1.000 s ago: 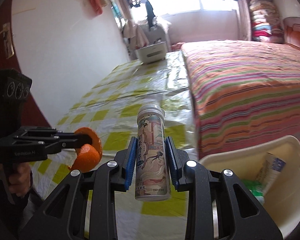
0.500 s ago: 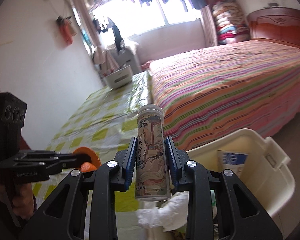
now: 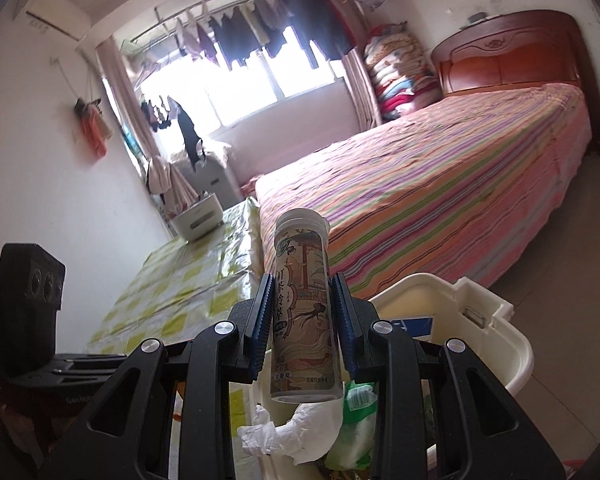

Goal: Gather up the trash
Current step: 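Open both grippers over the bin, dropping the tube and peel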

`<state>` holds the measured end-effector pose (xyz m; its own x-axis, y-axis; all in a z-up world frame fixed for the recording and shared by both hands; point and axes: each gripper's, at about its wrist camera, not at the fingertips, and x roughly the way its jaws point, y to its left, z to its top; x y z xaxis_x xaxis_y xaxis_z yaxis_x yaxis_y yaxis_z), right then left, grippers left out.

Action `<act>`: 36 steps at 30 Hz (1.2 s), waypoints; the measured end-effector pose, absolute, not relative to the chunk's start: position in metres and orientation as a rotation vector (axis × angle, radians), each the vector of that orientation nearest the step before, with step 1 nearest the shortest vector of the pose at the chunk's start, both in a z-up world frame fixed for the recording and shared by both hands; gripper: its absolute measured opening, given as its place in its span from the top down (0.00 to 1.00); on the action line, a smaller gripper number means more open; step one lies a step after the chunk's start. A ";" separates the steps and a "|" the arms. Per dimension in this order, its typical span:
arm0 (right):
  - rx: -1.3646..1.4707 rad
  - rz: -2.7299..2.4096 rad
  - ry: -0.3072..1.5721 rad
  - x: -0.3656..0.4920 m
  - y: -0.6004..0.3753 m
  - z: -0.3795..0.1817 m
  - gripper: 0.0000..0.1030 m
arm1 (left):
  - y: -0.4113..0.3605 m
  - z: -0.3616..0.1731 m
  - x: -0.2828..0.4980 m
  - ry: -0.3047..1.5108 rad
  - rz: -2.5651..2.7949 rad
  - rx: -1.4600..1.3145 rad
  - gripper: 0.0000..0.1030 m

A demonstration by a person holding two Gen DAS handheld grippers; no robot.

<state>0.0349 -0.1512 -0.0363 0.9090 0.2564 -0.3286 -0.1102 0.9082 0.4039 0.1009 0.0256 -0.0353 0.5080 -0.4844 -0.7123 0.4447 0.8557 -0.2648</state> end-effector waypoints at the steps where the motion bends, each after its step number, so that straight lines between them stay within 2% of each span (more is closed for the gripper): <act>1: 0.395 0.189 0.384 0.036 -0.150 -0.037 0.72 | 0.024 -0.035 0.101 0.875 -0.564 -0.047 0.94; 7: 0.429 0.159 0.392 0.044 -0.145 -0.048 0.70 | 0.007 -0.036 0.101 0.880 -0.578 -0.027 0.94; 12: 0.458 0.131 0.394 0.046 -0.143 -0.055 0.57 | 0.000 -0.037 0.100 0.881 -0.585 -0.023 0.94; 14: 0.465 0.117 0.382 0.044 -0.144 -0.055 0.49 | -0.002 -0.037 0.101 0.880 -0.586 -0.018 0.94; 17: 0.483 0.099 0.360 0.040 -0.148 -0.052 0.45 | -0.005 -0.038 0.102 0.883 -0.586 -0.009 0.94; 26: 0.528 0.062 0.281 0.024 -0.166 -0.046 0.40 | -0.018 -0.039 0.102 0.885 -0.597 0.004 0.94; 29: 0.545 0.041 0.247 0.015 -0.176 -0.045 0.35 | -0.023 -0.039 0.104 0.887 -0.602 -0.001 0.94; 36: 0.580 0.018 0.218 0.009 -0.179 -0.049 0.33 | -0.044 -0.046 0.107 0.884 -0.586 0.041 0.92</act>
<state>0.0086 -0.1788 -0.0493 0.9768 0.0783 -0.1991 0.0442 0.8368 0.5457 0.1066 -0.0444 -0.0462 0.4881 -0.4659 -0.7381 0.4986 0.8429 -0.2023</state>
